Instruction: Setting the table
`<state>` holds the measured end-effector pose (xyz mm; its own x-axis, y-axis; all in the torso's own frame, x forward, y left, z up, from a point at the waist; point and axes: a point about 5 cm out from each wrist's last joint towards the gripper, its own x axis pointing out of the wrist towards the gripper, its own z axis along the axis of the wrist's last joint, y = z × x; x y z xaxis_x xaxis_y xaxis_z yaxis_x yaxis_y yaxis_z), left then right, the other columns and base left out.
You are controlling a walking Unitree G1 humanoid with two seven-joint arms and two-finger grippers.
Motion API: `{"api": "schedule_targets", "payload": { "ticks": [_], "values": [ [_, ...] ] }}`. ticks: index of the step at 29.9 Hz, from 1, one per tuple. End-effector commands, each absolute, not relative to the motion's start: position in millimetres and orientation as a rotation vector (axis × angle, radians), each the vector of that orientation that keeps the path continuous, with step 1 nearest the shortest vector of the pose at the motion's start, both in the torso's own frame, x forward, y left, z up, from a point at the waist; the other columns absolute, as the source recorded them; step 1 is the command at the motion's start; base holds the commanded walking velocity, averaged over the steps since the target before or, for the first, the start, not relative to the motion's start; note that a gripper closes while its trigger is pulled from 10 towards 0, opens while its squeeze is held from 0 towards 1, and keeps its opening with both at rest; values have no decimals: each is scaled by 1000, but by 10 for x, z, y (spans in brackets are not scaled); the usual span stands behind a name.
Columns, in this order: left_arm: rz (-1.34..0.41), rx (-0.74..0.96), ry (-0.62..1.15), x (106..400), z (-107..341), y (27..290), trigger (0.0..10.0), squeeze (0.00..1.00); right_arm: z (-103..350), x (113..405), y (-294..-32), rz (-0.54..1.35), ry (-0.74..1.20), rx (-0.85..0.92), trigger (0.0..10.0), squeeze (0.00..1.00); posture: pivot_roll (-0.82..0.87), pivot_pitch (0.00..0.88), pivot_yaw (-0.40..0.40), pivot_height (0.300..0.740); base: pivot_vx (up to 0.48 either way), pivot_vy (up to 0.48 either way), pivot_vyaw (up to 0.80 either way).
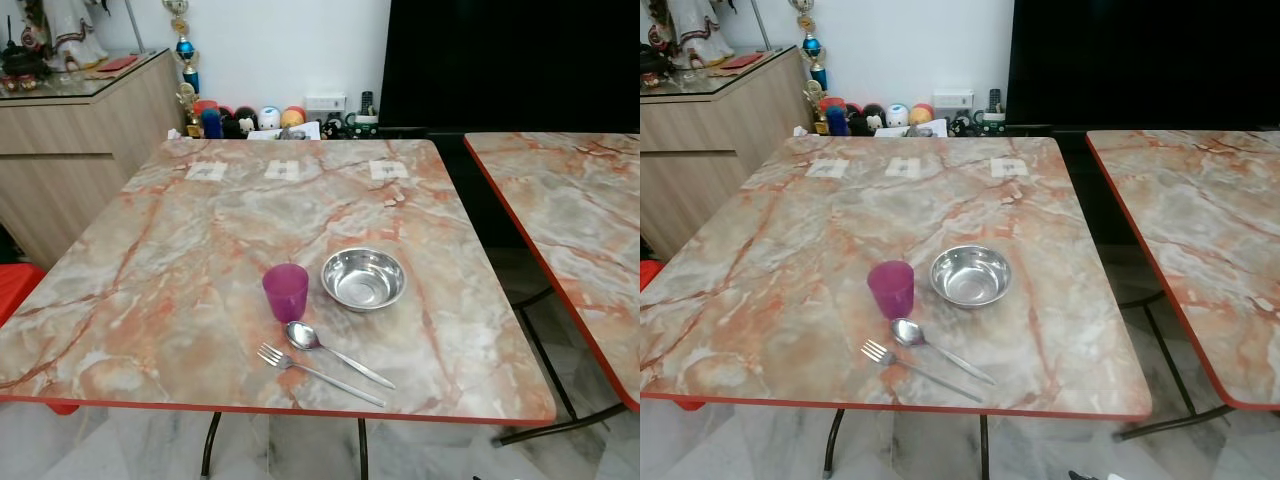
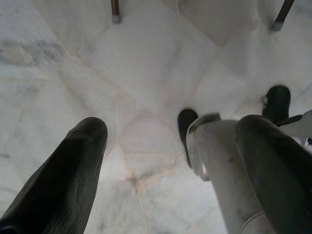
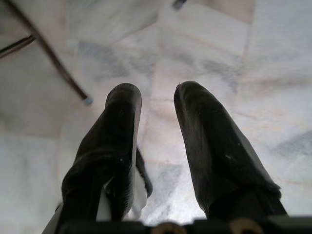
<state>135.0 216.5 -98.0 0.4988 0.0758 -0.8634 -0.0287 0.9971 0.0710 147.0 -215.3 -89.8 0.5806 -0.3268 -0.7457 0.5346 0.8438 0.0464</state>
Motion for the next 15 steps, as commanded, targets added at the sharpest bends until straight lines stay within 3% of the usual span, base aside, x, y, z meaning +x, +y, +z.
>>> {"api": "schedule_targets", "payload": {
  "ticks": [1, 6, 9, 15],
  "values": [
    [60, 67, 1057, 1309, -981, 2228, 10000, 0, -883, 1472, -2160, -554, 775, 288, 10000, 0, -50, 0, 13, 740, 0, 0, 0],
    [59, 69, 1058, 1308, -978, 2241, 10000, 0, -863, 1466, -2182, -602, 747, 257, 10000, 0, -58, 0, 10, 740, 0, 0, 0],
    [57, 67, 1057, 1321, -981, 2211, 10000, 0, -453, 1461, -2619, -707, 417, 150, 10000, 0, -63, 1, 5, 740, 0, 0, 0],
    [42, 63, 1057, 1353, -1001, 2064, 10000, 0, -238, 1404, -2659, -752, 289, 87, 10000, 0, -63, 1, 4, 740, 0, 0, 0]
  ]
}}
